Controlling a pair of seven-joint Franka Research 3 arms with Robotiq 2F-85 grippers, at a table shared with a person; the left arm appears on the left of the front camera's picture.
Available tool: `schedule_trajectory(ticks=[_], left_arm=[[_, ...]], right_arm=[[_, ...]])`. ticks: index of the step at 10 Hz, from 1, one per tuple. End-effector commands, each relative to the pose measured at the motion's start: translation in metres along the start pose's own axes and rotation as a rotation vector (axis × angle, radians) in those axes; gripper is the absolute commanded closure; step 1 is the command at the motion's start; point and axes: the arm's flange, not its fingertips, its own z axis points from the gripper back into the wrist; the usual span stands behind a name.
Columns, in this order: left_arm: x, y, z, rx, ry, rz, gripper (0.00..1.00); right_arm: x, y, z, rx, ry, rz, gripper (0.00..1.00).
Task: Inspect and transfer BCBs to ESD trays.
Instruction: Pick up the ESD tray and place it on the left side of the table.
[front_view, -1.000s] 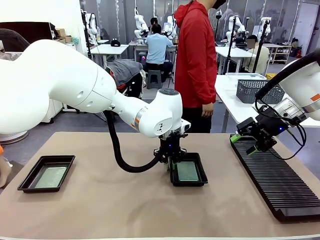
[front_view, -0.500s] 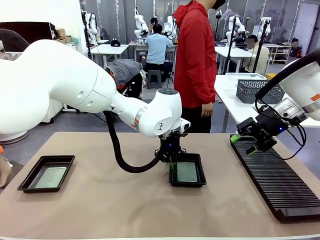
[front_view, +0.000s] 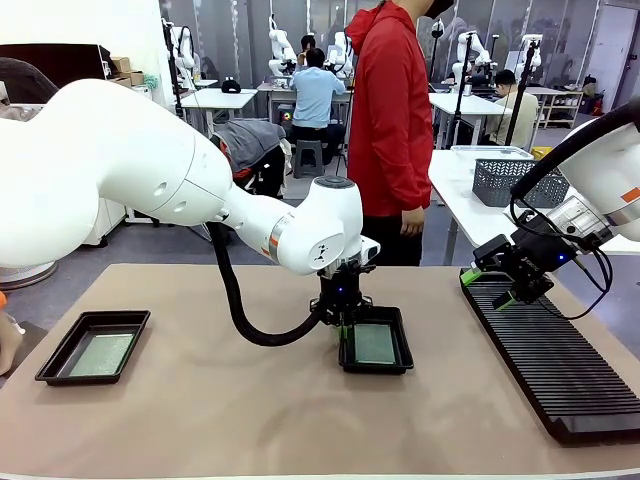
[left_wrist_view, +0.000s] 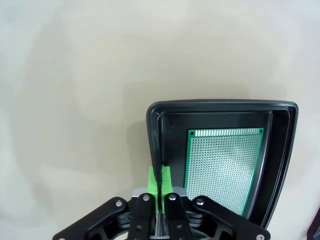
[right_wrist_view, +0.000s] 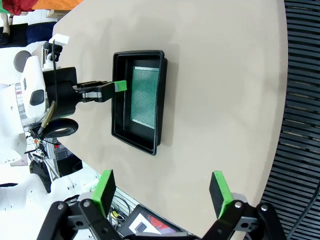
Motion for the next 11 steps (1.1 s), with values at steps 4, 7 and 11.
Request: schedule_trajectory(ticks=[4, 7, 11], left_arm=[[0.0, 0.0, 0.0, 0.0, -0.001, 0.0, 0.97], [-0.007, 0.023, 0.013, -0.124, 0.001, 0.003, 0.97], [-0.008, 0.055, 0.019, -0.269, -0.047, -0.005, 0.97]], right_arm=[[0.0, 0.002, 0.0, -0.01, -0.013, -0.021, 0.0], [0.0, 0.002, 0.0, -0.01, -0.013, -0.021, 0.0], [0.0, 0.002, 0.0, -0.01, -0.013, -0.021, 0.0]])
